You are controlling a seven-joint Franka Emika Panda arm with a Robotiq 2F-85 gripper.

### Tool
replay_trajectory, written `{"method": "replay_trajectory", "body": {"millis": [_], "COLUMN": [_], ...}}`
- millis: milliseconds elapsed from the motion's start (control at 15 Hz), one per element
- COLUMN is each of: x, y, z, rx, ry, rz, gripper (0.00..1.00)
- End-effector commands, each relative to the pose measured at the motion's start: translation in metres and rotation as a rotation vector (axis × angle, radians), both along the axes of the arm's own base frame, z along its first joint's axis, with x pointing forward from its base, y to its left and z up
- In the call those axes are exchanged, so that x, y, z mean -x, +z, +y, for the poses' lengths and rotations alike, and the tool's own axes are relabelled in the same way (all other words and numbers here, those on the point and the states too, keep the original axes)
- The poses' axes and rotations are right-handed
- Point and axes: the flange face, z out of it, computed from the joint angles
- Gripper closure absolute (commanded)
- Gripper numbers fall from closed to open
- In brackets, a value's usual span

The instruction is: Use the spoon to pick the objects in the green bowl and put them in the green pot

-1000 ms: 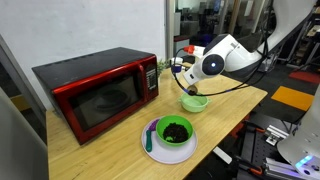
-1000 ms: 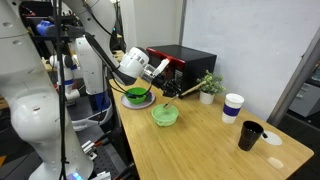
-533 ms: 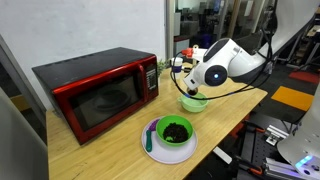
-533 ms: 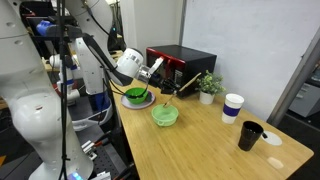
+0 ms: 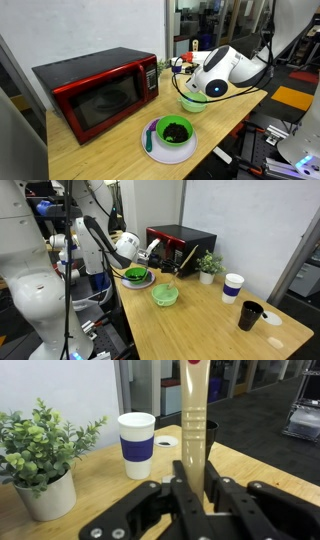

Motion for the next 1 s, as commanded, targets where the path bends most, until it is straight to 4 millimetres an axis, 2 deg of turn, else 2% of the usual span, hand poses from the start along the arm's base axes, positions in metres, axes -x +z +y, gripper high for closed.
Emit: {"method": "replay_trajectory", "body": {"millis": [0,400,933], "x": [0.001,0.004,0.007], "y": [-0.005,-0.01,-0.019], "z": [0.01,0.026,0.035], "rx": [0.077,0.179,0.307], "ry": [0.035,0.076,0.103], "rz": [-0.026,-0.033,-0.014], "gripper": [0.94,0.94,0.94]}}
